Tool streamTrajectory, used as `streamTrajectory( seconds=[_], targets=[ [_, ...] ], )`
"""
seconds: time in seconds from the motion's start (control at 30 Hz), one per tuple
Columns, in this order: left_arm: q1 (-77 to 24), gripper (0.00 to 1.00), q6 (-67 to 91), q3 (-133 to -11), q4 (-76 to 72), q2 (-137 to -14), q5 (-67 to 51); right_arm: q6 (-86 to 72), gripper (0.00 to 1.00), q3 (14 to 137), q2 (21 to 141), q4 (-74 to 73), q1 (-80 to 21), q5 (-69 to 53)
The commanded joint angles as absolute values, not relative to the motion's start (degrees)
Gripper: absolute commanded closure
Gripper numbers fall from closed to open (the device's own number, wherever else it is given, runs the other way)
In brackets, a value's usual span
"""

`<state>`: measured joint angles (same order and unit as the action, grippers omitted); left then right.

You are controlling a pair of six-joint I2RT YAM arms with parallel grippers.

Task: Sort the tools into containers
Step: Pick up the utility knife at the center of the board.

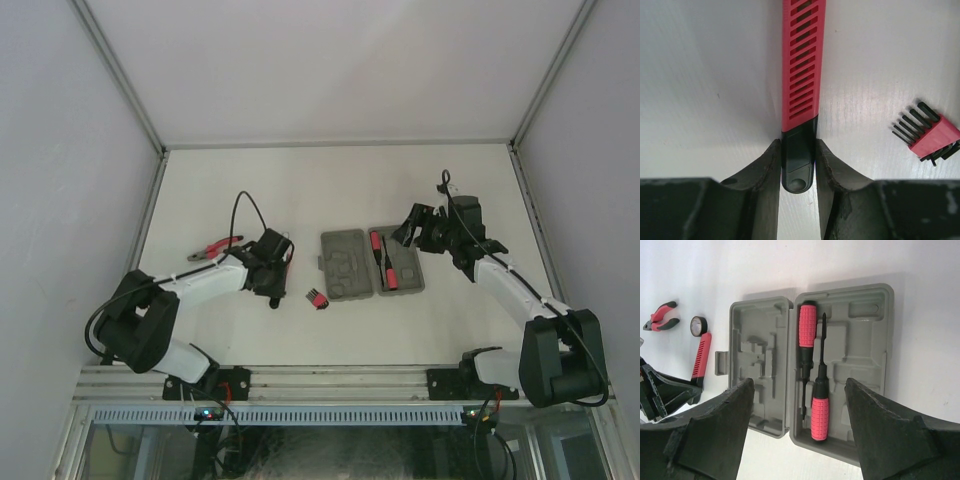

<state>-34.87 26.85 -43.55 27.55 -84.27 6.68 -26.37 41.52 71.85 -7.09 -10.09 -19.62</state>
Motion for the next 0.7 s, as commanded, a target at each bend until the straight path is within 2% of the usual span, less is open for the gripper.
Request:
streamTrajectory(
  seconds=[0.0,0.47,0.67],
  targets=[
    [-35.2,0.70,28.3,-47.2,27.4,-83.0,7.8,-26.2,0.27,42.3,70.1,-5.8,-9.6,-17.8],
    [-35.1,0.90,26.9,-46.0,20.4,-72.8,-1.4,-26.8,0.27,42.9,64.3,-6.8,-9.5,-14.8],
    [-35.0,0.95,27.2,-47.1,16.7,-68.4,-5.0,-26.4,0.27,42.7,62.2,-1.7,-9.5,-24.2]
  ],
)
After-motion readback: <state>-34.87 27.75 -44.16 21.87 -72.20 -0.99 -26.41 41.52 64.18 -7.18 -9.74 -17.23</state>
